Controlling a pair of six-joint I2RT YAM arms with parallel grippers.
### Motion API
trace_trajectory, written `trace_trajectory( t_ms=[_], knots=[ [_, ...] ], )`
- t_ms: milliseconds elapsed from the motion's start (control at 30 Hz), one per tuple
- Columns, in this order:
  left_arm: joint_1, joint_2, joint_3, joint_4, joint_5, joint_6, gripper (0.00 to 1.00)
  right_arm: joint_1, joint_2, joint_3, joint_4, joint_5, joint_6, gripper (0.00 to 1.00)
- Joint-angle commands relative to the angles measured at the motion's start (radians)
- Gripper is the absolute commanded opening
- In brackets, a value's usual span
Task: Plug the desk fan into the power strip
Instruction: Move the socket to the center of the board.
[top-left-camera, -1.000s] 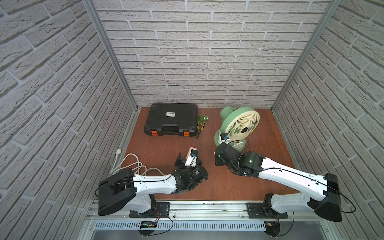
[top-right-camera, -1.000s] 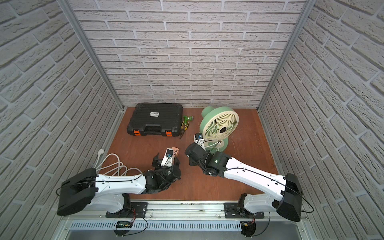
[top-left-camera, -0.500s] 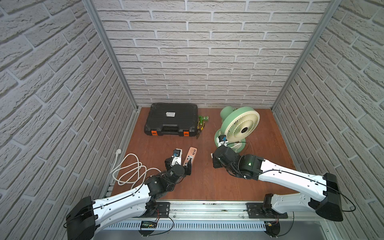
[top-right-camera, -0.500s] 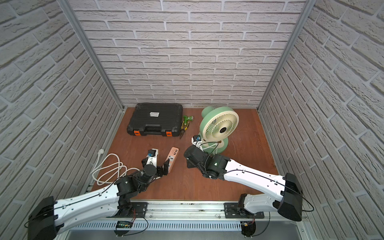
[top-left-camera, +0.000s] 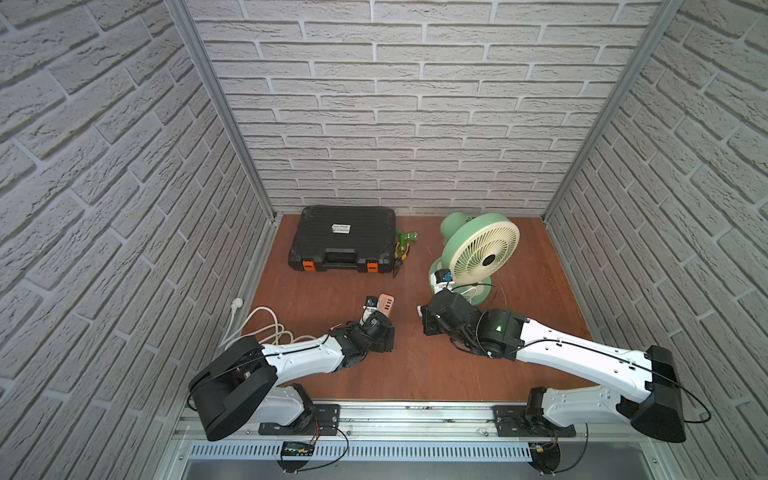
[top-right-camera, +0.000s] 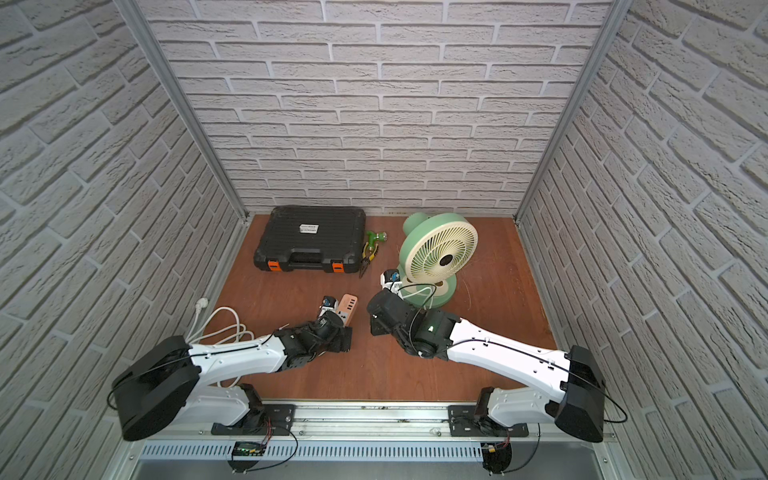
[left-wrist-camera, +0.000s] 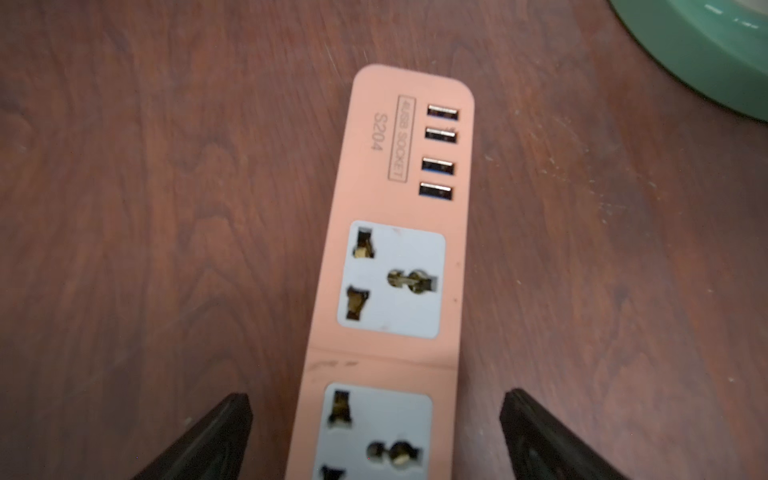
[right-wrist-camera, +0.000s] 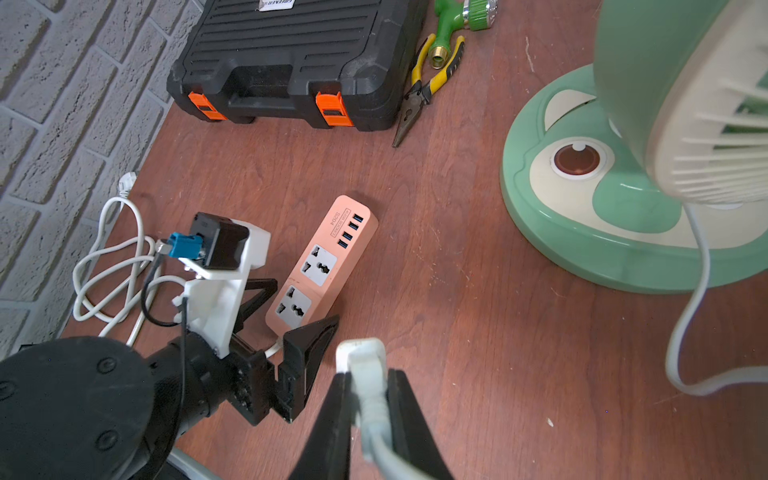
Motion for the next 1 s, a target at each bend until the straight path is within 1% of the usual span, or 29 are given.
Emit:
trace_trajectory(
  t_ms=[0,100,200,267,333,567,733,867,967],
  knots=[
    [0.004,0.025,0.021,0.039,0.025,-0.039,0.98,0.004,-0.010,-0.025,0.036,-0.003,0.019,0.03],
    [0.004,0.029,0.026,0.019,0.010,-0.063,0.96,0.003,-0.013,-0.025,0.032,0.000,0.021,0.03],
    [-0.005,0.029,0.042,-0.026,-0.017,-0.102,0.92,0.004,-0.019,-0.032,0.043,-0.004,0.028,0.03],
    [-0.028,0.038,0.059,-0.045,-0.035,-0.132,0.88,0.003,-0.022,-0.042,0.053,-0.006,0.036,0.03],
    [-0.049,0.062,0.088,-0.078,-0.080,-0.152,0.84,0.003,-0.025,-0.048,0.054,-0.006,0.041,0.03],
    [-0.106,0.148,0.178,-0.123,-0.098,-0.189,0.73,0.003,-0.040,-0.067,0.047,-0.001,0.052,0.03],
    [-0.127,0.190,0.239,-0.187,-0.140,-0.221,0.60,0.003,-0.054,-0.076,0.048,0.011,0.057,0.03],
    [-0.134,0.230,0.281,-0.234,-0.160,-0.254,0.45,0.003,-0.057,-0.083,0.048,0.016,0.067,0.03],
    [-0.141,0.256,0.308,-0.262,-0.169,-0.280,0.41,0.002,-0.058,-0.090,0.048,0.021,0.083,0.03]
  ],
)
